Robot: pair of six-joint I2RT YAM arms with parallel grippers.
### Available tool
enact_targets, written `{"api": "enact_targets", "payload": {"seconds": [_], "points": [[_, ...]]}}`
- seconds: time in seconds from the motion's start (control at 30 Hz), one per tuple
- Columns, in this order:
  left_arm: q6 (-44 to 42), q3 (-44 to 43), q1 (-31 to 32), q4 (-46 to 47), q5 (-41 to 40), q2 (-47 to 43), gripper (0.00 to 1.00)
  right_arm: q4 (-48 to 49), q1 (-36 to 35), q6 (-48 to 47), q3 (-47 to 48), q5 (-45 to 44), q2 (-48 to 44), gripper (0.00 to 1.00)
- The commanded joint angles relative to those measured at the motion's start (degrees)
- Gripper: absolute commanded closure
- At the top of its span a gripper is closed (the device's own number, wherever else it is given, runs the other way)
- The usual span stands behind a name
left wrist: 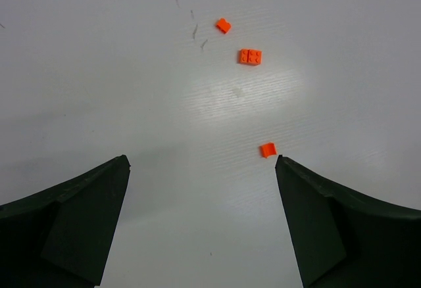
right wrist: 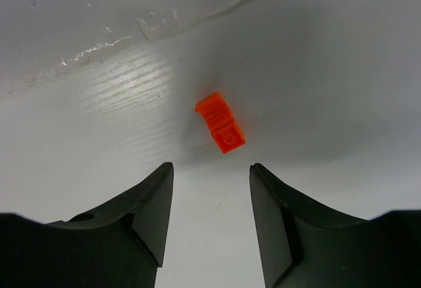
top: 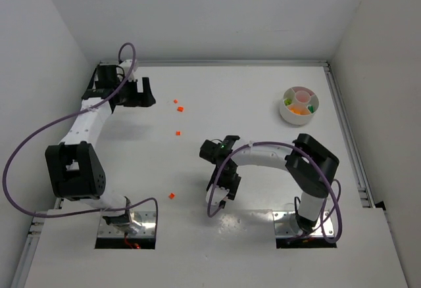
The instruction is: Sort the legos into containers by color
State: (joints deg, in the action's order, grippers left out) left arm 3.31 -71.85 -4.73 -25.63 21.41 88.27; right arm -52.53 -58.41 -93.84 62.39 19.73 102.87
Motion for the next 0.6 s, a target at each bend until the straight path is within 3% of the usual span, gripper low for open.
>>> {"api": "enact_targets", "payload": {"seconds": [0.0, 0.4, 0.57], "points": [[0.3, 1.5, -1.0, 0.5, 1.4, -4.0, 0.0, 0.5, -1.3, -3.3, 0.9, 2.5, 0.0, 0.5], [-0.2, 5.7, -2.0, 0.5, 2.0, -7.5, 0.0, 4.3, -3.6, -3.3, -1.0, 0.1, 2.2, 0.5], [-0.2, 5.7, -2.6, 0.5, 2.0, -7.5, 0.0, 4.3, -4.2, -3.3, -1.0, 0.1, 4.1, 0.57]]}}
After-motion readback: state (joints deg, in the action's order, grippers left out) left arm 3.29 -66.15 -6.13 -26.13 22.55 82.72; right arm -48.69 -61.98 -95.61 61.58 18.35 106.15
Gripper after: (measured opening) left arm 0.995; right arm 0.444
